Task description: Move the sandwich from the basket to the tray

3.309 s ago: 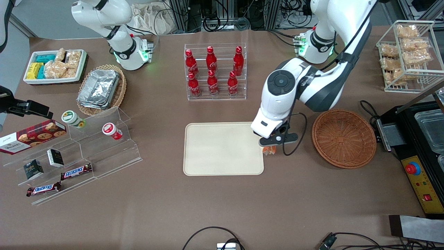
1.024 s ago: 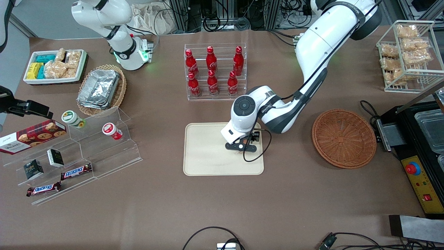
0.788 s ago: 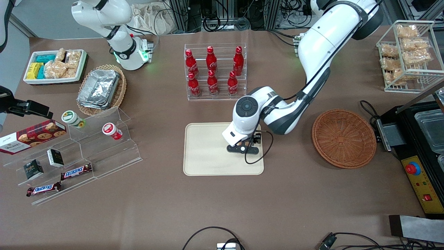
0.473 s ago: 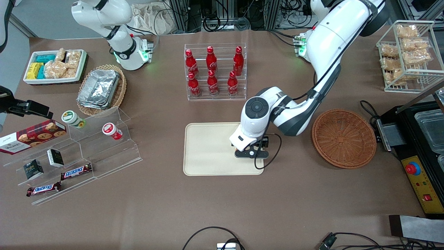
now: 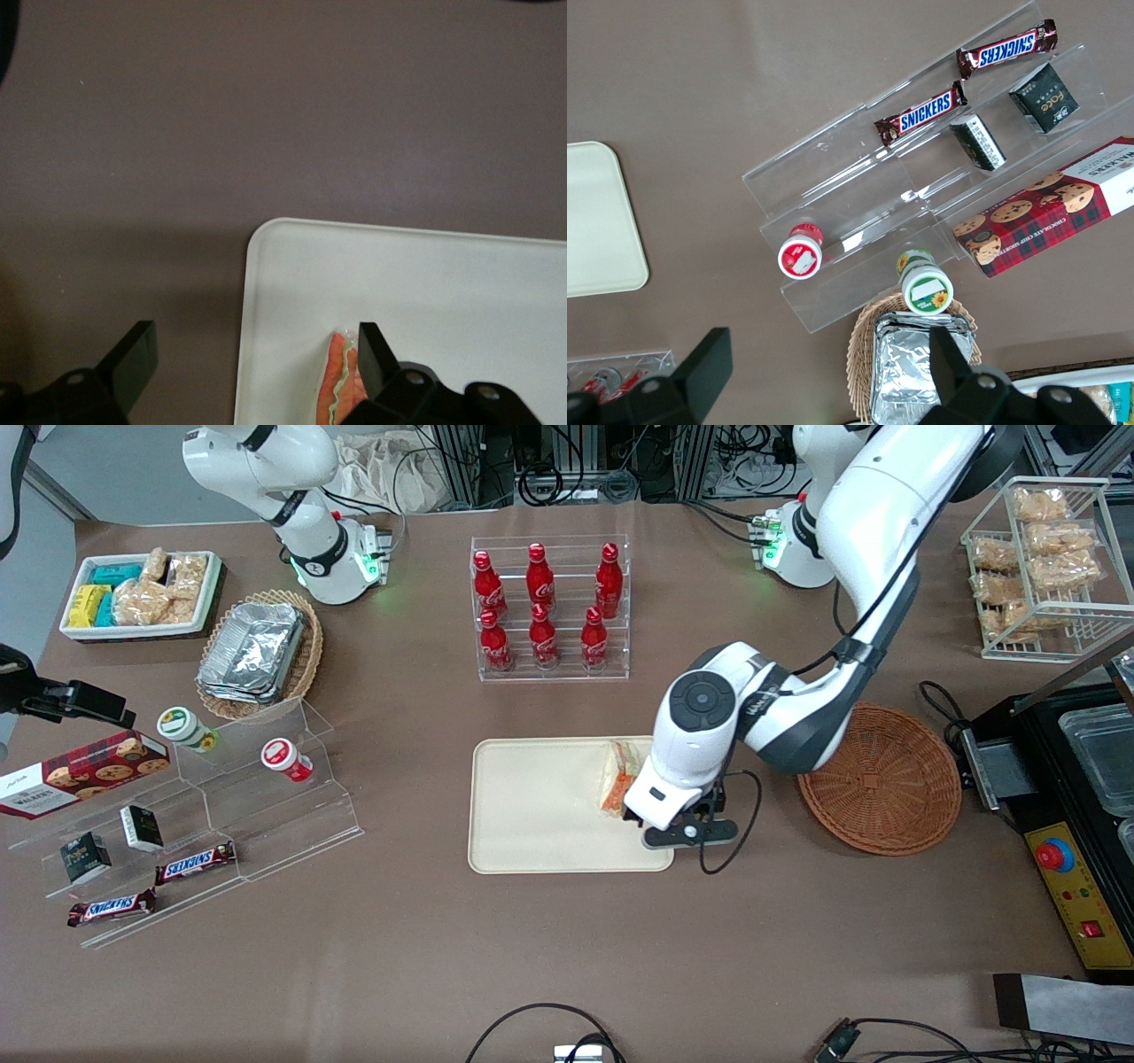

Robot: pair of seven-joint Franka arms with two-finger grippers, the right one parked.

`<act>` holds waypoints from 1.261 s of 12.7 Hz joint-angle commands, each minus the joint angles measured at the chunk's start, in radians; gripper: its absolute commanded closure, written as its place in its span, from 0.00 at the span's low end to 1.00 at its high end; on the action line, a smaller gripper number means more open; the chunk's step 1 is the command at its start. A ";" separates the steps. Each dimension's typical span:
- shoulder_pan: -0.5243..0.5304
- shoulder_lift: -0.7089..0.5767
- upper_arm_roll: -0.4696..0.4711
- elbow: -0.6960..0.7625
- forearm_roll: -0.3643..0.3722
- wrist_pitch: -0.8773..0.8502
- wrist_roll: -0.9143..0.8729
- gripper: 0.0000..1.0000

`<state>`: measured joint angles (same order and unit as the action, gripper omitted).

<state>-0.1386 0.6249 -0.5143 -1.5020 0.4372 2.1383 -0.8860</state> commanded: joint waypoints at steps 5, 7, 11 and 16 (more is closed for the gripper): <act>0.118 -0.091 -0.001 0.023 -0.008 -0.087 -0.074 0.00; 0.164 -0.113 -0.003 0.038 -0.009 -0.124 -0.071 0.00; 0.215 -0.129 -0.001 0.071 -0.009 -0.192 -0.054 0.00; 0.275 -0.232 0.058 0.011 -0.098 -0.215 0.174 0.00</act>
<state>0.1153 0.4737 -0.4955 -1.4350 0.3999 1.9349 -0.8102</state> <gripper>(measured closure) 0.000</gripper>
